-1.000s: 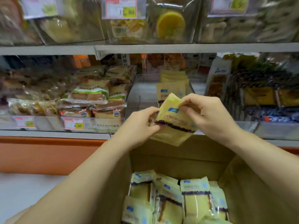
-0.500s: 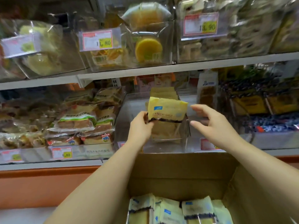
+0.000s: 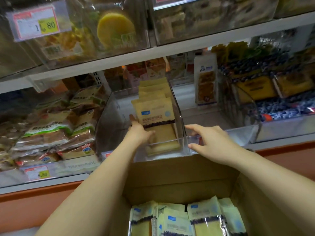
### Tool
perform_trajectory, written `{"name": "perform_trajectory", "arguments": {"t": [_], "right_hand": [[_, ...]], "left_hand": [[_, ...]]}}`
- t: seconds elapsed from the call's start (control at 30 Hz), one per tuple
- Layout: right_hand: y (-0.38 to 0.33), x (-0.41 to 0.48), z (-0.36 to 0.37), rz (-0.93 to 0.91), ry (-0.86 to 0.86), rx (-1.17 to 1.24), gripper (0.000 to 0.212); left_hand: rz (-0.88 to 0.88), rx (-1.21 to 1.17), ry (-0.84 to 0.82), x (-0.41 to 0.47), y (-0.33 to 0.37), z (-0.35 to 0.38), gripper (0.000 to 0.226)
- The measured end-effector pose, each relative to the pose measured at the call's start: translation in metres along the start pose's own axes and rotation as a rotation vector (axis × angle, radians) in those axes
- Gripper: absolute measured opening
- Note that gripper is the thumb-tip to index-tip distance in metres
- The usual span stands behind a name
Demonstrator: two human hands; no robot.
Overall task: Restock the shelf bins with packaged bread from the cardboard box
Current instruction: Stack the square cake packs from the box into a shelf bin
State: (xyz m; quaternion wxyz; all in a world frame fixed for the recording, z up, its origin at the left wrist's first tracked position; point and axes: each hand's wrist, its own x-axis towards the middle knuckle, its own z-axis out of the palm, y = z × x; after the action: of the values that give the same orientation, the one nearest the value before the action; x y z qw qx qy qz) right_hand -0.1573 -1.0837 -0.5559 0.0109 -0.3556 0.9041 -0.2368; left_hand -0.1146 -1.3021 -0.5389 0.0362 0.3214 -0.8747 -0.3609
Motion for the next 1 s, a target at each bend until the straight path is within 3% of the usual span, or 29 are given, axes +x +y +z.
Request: {"name": "perform_trajectory", "arguments": {"t": [0.1,0.17,0.3,0.4,0.53,0.63,0.8,1.0], "right_hand": [[-0.002,-0.001,0.0,-0.025,0.049,-0.036,0.061],[-0.004,-0.001,0.0,-0.021,0.06,-0.061,0.061],[-0.003,-0.001,0.0,-0.009,0.017,-0.055,0.062],[-0.002,-0.002,-0.003,0.006,0.008,0.039,0.06],[-0.013,-0.011,-0.007,-0.093,0.261,-0.018,0.043],[-0.035,-0.022,-0.006,-0.224,0.314,-0.031,0.031],[-0.066,-0.041,0.016,-0.301,0.124,-0.058,0.023],[-0.08,-0.053,0.081,-0.245,-0.27,-0.198,0.031]], "left_hand": [[0.116,-0.018,-0.071,-0.004,0.009,-0.002,0.045],[0.161,-0.048,-0.116,-0.008,0.012,-0.005,0.034],[0.14,-0.137,-0.195,-0.002,0.001,-0.013,0.044],[0.163,-0.063,-0.178,-0.002,-0.004,-0.019,0.046],[0.152,0.091,-0.013,-0.009,-0.009,-0.023,0.075],[0.255,0.15,0.108,-0.033,-0.021,-0.032,0.073],[0.453,0.329,0.212,-0.098,-0.068,-0.055,0.047],[0.337,0.282,0.135,-0.139,-0.131,-0.078,0.041]]}}
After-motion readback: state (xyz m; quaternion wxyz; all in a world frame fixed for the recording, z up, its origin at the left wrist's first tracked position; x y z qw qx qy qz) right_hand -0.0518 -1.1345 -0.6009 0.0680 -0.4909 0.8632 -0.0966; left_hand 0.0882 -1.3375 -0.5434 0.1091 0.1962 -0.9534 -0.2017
